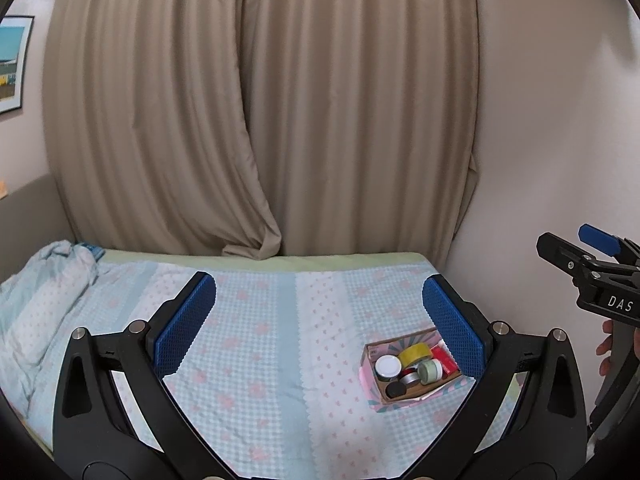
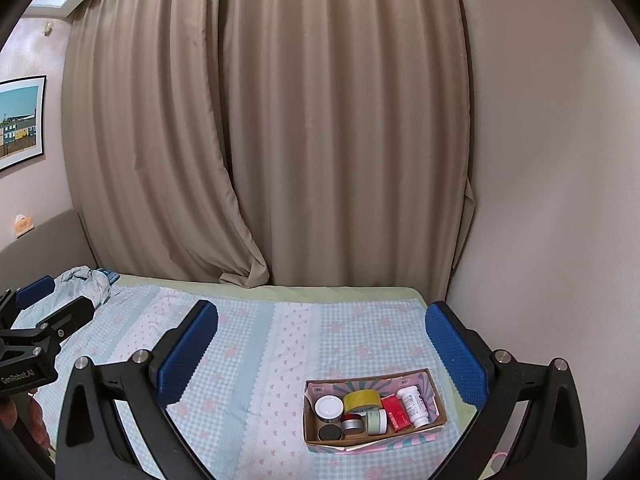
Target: Organize rigid objects
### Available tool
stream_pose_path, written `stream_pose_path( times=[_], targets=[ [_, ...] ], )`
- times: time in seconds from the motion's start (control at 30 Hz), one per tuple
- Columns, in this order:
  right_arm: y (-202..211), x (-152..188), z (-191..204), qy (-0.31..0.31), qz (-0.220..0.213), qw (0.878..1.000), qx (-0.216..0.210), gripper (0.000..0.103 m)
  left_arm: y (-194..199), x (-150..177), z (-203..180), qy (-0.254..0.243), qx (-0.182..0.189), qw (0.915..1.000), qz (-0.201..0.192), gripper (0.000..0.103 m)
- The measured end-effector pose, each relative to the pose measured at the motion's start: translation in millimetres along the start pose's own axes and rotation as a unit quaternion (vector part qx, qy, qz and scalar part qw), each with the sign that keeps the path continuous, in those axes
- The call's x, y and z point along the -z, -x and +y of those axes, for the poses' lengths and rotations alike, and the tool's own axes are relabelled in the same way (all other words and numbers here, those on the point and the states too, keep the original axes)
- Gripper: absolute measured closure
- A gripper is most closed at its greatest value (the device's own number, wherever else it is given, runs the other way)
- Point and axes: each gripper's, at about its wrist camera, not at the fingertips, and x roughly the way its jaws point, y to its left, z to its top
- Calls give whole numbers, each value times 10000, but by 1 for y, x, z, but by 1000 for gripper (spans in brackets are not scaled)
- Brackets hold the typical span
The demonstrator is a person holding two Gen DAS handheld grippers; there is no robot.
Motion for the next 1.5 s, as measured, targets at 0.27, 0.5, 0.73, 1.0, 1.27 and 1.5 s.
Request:
stream_pose_path(
  times=[0.27,0.5,0.73,1.0,1.27,1.5],
  targets=[
    [-2,3,-1,4,-4,10000,10,0,0,-2,3,46,35,10000,-40,0],
    [-2,3,-1,11,-34,10000,11,0,0,-2,5,50,46,10000,-64,0],
    [-3,3,0,20,-34,10000,10,0,-1,-3,6,74,63,9999,-49,0],
    [-5,1,0,42,-57,10000,-16,0,-3,-2,7,127,21,9999,-28,0],
    [-7,0,1,58,-42,10000,-26,0,-9,-1,2,17,-150,9999,75,0],
    [-10,-2,2,65,-62,10000,-42,0,-7,0,1,-77,-127,9999,-61,0]
  ],
)
